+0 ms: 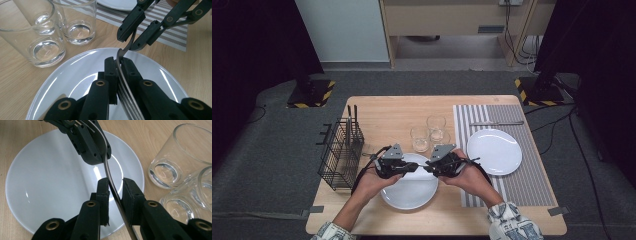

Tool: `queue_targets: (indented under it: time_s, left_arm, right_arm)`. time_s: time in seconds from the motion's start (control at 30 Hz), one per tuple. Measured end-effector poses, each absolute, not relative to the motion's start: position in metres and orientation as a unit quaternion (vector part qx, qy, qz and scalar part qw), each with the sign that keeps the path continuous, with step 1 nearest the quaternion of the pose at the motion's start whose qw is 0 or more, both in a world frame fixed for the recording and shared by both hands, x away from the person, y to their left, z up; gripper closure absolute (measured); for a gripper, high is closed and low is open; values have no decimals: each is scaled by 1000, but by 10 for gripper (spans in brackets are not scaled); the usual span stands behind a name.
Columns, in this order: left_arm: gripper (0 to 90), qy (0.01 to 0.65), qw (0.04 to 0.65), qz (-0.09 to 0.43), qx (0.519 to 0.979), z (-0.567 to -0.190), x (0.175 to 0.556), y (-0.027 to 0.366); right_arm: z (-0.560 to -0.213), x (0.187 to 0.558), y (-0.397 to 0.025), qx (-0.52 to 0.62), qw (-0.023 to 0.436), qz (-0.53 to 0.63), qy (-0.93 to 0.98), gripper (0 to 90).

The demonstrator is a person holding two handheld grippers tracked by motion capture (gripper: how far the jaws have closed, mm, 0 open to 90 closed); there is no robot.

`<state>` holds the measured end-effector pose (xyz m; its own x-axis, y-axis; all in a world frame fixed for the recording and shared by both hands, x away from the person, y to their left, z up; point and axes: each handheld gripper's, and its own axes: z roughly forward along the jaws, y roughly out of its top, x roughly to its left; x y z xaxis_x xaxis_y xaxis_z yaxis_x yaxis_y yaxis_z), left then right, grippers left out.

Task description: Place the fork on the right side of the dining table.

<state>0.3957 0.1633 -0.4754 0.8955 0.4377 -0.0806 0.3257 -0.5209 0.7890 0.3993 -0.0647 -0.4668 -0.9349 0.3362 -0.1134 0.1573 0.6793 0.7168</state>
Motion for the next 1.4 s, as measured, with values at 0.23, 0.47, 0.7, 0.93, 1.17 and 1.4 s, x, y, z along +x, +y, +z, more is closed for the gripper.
queue_targets:
  time_s: [0.23, 0.47, 0.7, 0.93, 1.17, 1.4]
  left_arm:
    - [824, 218, 438, 62, 870, -476, 396, 163]
    - [783, 219, 438, 64, 869, -476, 397, 164]
    - [743, 218, 441, 65, 868, -477, 397, 164]
    - [612, 222, 447, 74, 864, -476, 397, 165]
    - [338, 234, 447, 94, 858, -478, 398, 162]
    - [139, 254, 449, 113, 849, -477, 399, 163]
  right_arm:
    - [-467, 398, -65, 124, 117, 376, 911, 791]
    - [-467, 397, -65, 113, 105, 374, 914, 841]
    - [-465, 396, -64, 107, 89, 368, 919, 872]
    - [-464, 396, -65, 116, 89, 371, 917, 876]
    - [-464, 398, -66, 128, 94, 369, 916, 875]
    - [-463, 401, -70, 148, 109, 369, 911, 875]
